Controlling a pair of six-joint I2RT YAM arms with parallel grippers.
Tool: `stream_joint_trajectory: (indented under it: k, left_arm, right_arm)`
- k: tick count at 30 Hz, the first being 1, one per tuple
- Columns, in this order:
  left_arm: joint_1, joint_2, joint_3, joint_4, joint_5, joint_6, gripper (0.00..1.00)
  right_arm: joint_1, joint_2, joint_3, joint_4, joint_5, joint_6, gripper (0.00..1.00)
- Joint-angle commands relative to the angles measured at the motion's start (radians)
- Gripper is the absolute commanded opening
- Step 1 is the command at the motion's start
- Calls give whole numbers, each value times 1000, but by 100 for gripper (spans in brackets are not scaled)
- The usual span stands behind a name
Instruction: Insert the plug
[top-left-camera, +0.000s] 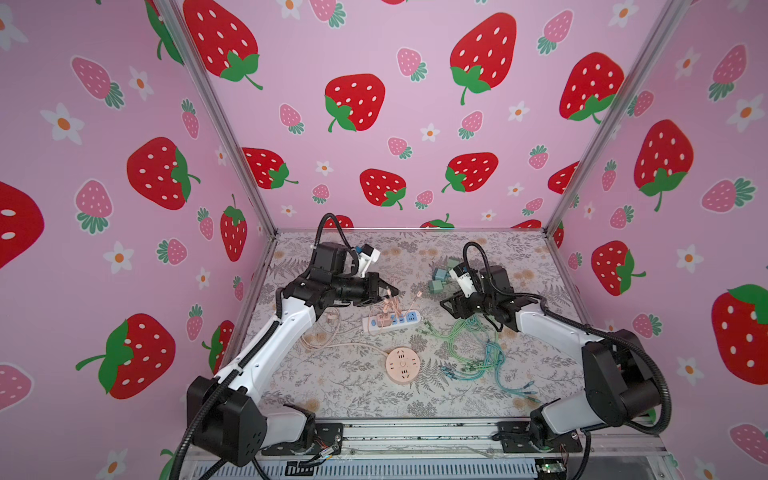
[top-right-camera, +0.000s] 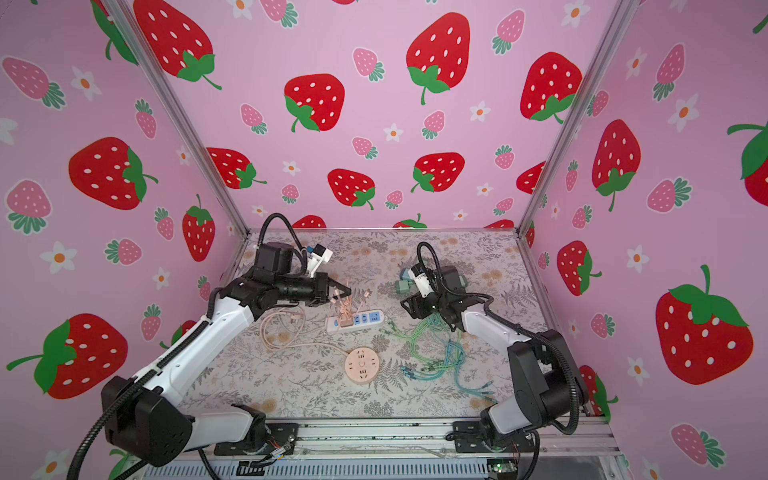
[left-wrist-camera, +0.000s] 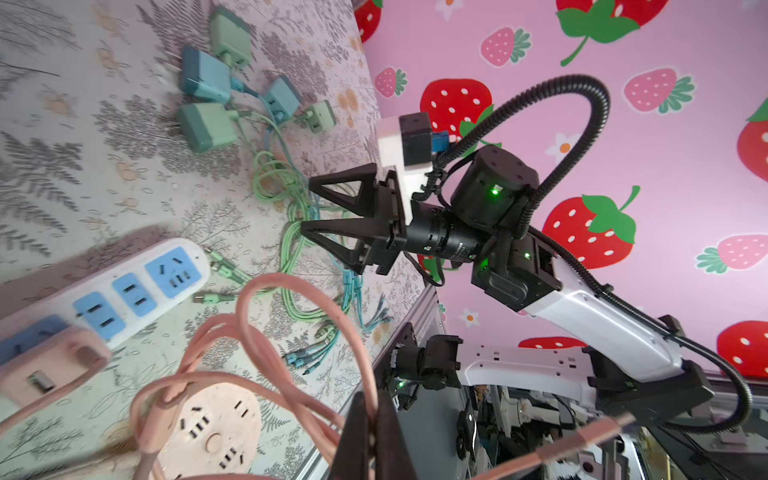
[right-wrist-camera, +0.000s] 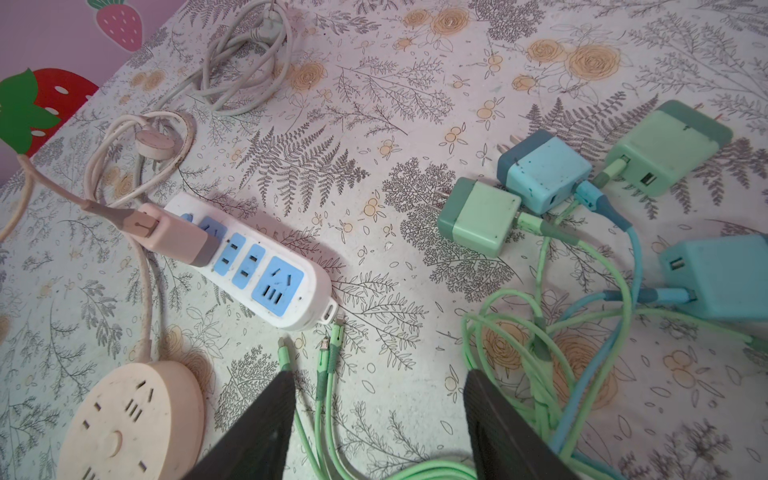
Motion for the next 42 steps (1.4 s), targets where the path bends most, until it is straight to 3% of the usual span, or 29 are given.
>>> stream_joint_trajectory:
  k: [1,7,17,26,36,38,42]
  left_arm:
    - [60,-74,-58,69,-60,-52,0]
    - [123,-156,-103,0,-139,-34,0]
    - [303,-205,-144,-65,-395,-88,0]
    - [328,96,-12,15,-437,12,0]
    - [352,391,288,-44,-502,113,0]
    - [358,438,334,-72,-498,121,5]
    - [361,479,364,-97,-431,121,28]
  right_arm:
    - [5,9,34,-16,-11,-7,67]
    - [6,18,52,-24,-14,-7,67]
    - [12,31,71,-32,-18,-12,67]
    - [13,25,81,-39,6,-7,67]
    - [12,30,96,-57,109,7,68]
    - [11,34,107,-61,122,-3,68]
    - [4,60,146,-82,149,-35,70]
